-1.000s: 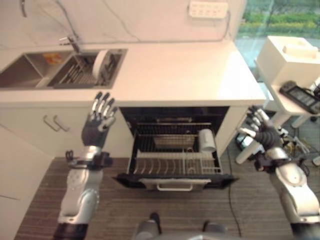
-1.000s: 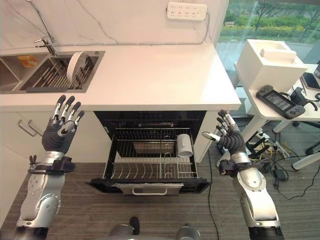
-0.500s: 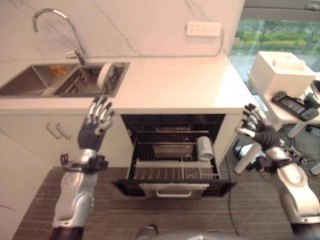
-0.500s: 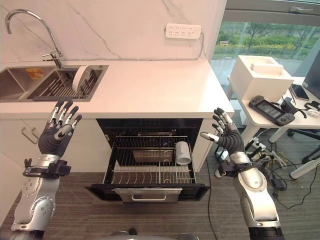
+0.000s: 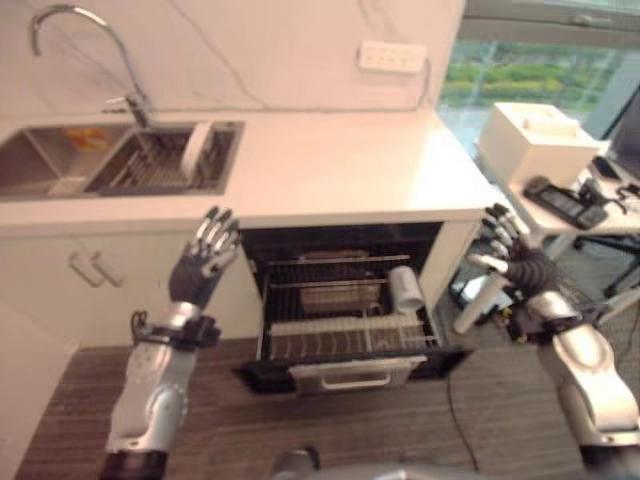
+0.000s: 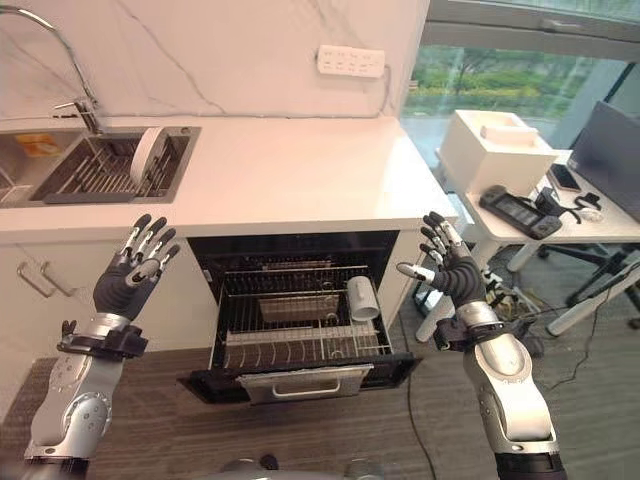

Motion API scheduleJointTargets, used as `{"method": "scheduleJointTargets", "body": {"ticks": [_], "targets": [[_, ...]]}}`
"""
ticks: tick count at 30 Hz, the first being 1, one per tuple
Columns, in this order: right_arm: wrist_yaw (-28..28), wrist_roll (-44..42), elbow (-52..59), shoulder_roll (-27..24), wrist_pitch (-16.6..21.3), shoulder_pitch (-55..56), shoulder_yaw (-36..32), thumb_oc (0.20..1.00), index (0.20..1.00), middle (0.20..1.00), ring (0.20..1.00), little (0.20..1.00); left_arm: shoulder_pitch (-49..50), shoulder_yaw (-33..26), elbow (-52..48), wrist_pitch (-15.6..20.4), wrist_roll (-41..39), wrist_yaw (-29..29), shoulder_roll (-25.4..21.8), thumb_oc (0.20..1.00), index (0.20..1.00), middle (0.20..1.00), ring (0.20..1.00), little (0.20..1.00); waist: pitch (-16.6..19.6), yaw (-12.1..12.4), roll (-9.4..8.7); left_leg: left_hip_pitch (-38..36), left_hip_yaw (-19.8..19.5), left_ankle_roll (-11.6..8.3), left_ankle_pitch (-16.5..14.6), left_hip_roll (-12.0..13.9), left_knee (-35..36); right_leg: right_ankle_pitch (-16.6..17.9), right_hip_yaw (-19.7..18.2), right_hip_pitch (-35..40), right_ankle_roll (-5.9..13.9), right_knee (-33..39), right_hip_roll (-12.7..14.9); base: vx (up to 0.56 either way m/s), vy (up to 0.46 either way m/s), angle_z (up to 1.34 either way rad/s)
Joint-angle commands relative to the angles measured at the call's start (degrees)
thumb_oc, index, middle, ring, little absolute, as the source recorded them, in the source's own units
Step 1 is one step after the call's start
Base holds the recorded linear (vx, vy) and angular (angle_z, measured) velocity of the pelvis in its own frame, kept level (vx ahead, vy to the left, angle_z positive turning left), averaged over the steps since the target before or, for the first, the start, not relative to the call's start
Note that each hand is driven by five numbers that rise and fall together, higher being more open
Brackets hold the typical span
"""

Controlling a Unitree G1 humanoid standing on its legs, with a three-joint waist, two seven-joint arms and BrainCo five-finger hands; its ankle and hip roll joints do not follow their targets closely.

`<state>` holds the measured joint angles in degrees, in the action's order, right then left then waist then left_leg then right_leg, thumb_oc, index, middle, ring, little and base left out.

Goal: Place the dishes in the dishwasher.

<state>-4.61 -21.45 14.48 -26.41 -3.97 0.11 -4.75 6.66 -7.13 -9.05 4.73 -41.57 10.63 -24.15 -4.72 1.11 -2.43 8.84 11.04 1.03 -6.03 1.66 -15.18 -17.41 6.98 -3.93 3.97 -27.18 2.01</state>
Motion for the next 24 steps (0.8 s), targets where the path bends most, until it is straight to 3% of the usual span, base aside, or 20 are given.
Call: {"method": "scheduleJointTargets", "body": {"ticks": [1, 3, 4, 5, 7, 8, 9, 11, 14, 17, 19, 20, 21, 23, 24], "targets": [[-1.0, -0.4, 2.8, -1.1, 4.3, -1.8, -2.7, 1.0, 1.0, 1.0, 1.0, 1.0, -2.0, -2.1, -3.5, 3.2, -0.2, 0.3, -1.7, 1.0, 1.0, 1.0, 1.0, 1.0, -0.9, 1.0, -0.21, -2.0, -3.9, -0.47, -0.2, -3.7, -2.0, 11.8, 1.0, 5.5, 1.79, 10.0, -1.7, 0.06, -0.113, -0.34], [-1.2, -0.4, 3.2, -1.5, 4.1, -1.4, -3.2, 1.0, 1.0, 1.0, 1.0, 1.0, -1.8, -2.2, -3.9, 2.9, -1.1, 0.8, -1.6, 1.0, 1.0, 1.0, 1.0, 1.0, -1.3, 1.0, -0.1, -2.4, -2.7, -0.82, 0.9, -3.5, -2.0, 11.0, 1.3, 5.8, 1.2, 10.0, -1.4, 0.04, -0.074, 0.16], [0.1, 1.8, 3.4, -1.9, 3.6, -1.0, -3.9, 1.0, 1.0, 1.0, 1.0, 1.0, -1.3, -2.3, -4.6, 1.3, -1.6, 2.0, -0.4, 1.0, 1.0, 1.0, 1.0, 1.0, -2.8, 1.2, -0.63, -2.1, 1.7, -3.74, 7.8, -0.4, -2.0, 10.3, 2.4, 7.1, 0.14, 10.0, 0.1, 0.04, -0.054, 0.29], [0.8, 1.5, 3.5, -2.8, 3.2, -1.0, -4.2, 1.0, 1.0, 1.0, 1.0, 1.0, -1.0, -2.2, -5.0, 0.4, -2.2, 2.1, -0.4, 1.0, 1.0, 1.0, 1.0, 1.0, -3.2, 1.0, -0.74, -2.2, 2.3, -4.21, 7.8, 1.1, -2.0, 10.3, 2.9, 7.0, -0.09, 10.0, 0.6, 0.08, 0.022, 0.28], [1.0, -0.8, 4.2, -5.0, 2.5, -0.7, -4.8, 1.0, 1.0, 1.0, 1.0, 1.0, 0.4, -2.8, -6.5, 0.1, -3.2, 1.9, -0.5, 1.0, 1.0, 1.0, 1.0, 1.0, -3.9, -0.3, -0.73, -4.4, -0.5, -4.18, 4.8, 5.5, -2.0, 9.6, 2.8, 6.8, -0.84, 10.0, 1.0, 0.07, 0.195, 0.22], [0.6, -1.5, 4.5, -5.5, 2.5, -0.3, -5.3, 1.0, 1.0, 1.0, 1.0, 1.0, 1.1, -3.4, -6.9, 0.5, -3.6, 1.9, -0.5, 1.0, 1.0, 1.0, 1.0, 1.0, -3.8, -0.7, -0.46, -4.5, -1.4, -4.54, 5.4, 7.9, -2.0, 9.3, 2.5, 6.4, -1.31, 10.0, 0.7, 0.07, 0.347, 0.04], [-0.2, -1.6, 5.1, -6.4, 2.9, 1.2, -6.4, 1.0, 1.0, 1.0, 1.0, 1.0, 2.1, -4.1, -7.2, 1.4, -4.9, 2.0, -0.4, 1.0, 1.0, 1.0, 1.0, 1.0, -3.8, -1.7, 0.33, -4.2, -3.4, -6.25, 8.5, 13.8, -2.0, 8.8, 2.3, 6.8, -1.71, 10.0, 0.6, 0.06, 0.391, -0.03], [0.0, -1.4, 5.3, -7.5, 2.5, 1.4, -6.9, 1.0, 1.0, 1.0, 1.0, 1.0, 2.2, -3.8, -6.8, 1.8, -5.6, 1.9, -0.2, 1.0, 1.0, 1.0, 1.0, 1.0, -3.6, -2.8, 1.19, -3.5, -6.0, -7.36, 9.6, 19.2, -2.0, 8.4, 2.8, 6.9, -1.82, 10.0, 1.5, 0.08, 0.451, 0.05], [0.1, -2.1, 5.2, -9.6, 1.8, 1.1, -8.2, 1.0, 1.0, 1.0, 1.0, 1.0, 2.5, -3.2, -6.3, 1.6, -5.9, 2.3, 0.2, 1.0, 1.0, 1.0, 1.0, 1.0, -2.6, -4.6, 2.95, -3.6, -9.0, -9.05, 10.1, 23.6, -2.0, 8.5, 3.2, 3.8, -0.93, 7.8, 4.3, 0.02, 0.547, -0.21], [0.1, -2.1, 4.1, -10.7, 1.7, 0.4, -8.8, 1.0, 1.0, 1.0, 1.0, 1.0, 2.5, -3.1, -6.1, 1.5, -6.5, 2.7, 0.1, 1.0, 1.0, 1.0, 1.0, 1.0, -2.2, -4.9, 4.08, -4.1, -11.0, -10.28, 8.8, 22.5, -2.0, 8.6, 2.1, 0.9, 0.71, 5.1, 6.5, -0.01, 0.446, -0.21], [0.2, -2.0, 3.6, -10.9, 1.8, 0.3, -9.5, 1.0, 1.0, 1.0, 1.0, 1.0, 2.8, -4.0, -6.8, 0.4, -7.3, 3.3, -0.5, 1.0, 1.0, 1.0, 1.0, 1.0, -2.0, -5.0, 4.99, -4.9, -10.3, -11.18, 6.1, 21.0, -2.0, 9.2, 1.9, 0.5, 2.19, 5.6, 8.1, 0.0, 0.555, 0.11], [0.7, -1.8, 3.7, -10.6, 2.1, 0.8, -9.8, 1.0, 1.0, 1.0, 1.0, 1.0, 2.8, -4.3, -7.2, -0.2, -7.5, 3.6, -1.0, 1.0, 1.0, 1.0, 1.0, 1.0, -2.0, -5.0, 5.04, -5.1, -8.8, -11.03, 4.1, 19.9, -2.0, 10.8, 2.3, 1.1, 3.29, 7.0, 9.5, -0.04, 0.802, 0.44], [3.2, -1.6, 4.6, -9.5, 2.5, 1.6, -10.3, 1.0, 1.0, 1.0, 1.0, 1.0, 1.4, -3.8, -7.2, -1.4, -7.7, 4.2, -2.2, 1.0, 1.0, 1.0, 1.0, 1.0, -2.3, -4.8, 4.3, -5.6, -7.8, -10.32, 1.7, 16.5, -2.0, 15.7, 2.4, 2.9, 6.06, 10.0, 12.7, -0.04, 0.898, 0.46], [4.8, -1.7, 6.0, -8.4, 1.9, 2.7, -11.3, 1.0, 1.0, 1.0, 1.0, 1.0, 0.4, -3.5, -7.1, -2.1, -7.0, 4.7, -3.2, 1.0, 1.0, 1.0, 1.0, 1.0, -2.2, -4.6, 3.23, -6.0, -8.0, -9.11, 0.1, 12.6, -2.0, 20.4, 0.7, 2.0, 7.15, 10.0, 16.0, -0.03, 0.712, 0.43], [5.1, -1.9, 6.7, -7.4, 2.0, 3.7, -11.9, 1.0, 1.0, 1.0, 1.0, 1.0, 0.2, -3.3, -7.0, -2.8, -7.7, 5.4, -3.5, 1.0, 1.0, 1.0, 1.0, 1.0, -2.2, -4.3, 2.54, -6.2, -8.3, -8.13, -0.9, 10.1, -2.0, 24.5, -0.8, 0.7, 7.9, 10.0, 18.2, -0.08, 0.814, 0.45]]}}
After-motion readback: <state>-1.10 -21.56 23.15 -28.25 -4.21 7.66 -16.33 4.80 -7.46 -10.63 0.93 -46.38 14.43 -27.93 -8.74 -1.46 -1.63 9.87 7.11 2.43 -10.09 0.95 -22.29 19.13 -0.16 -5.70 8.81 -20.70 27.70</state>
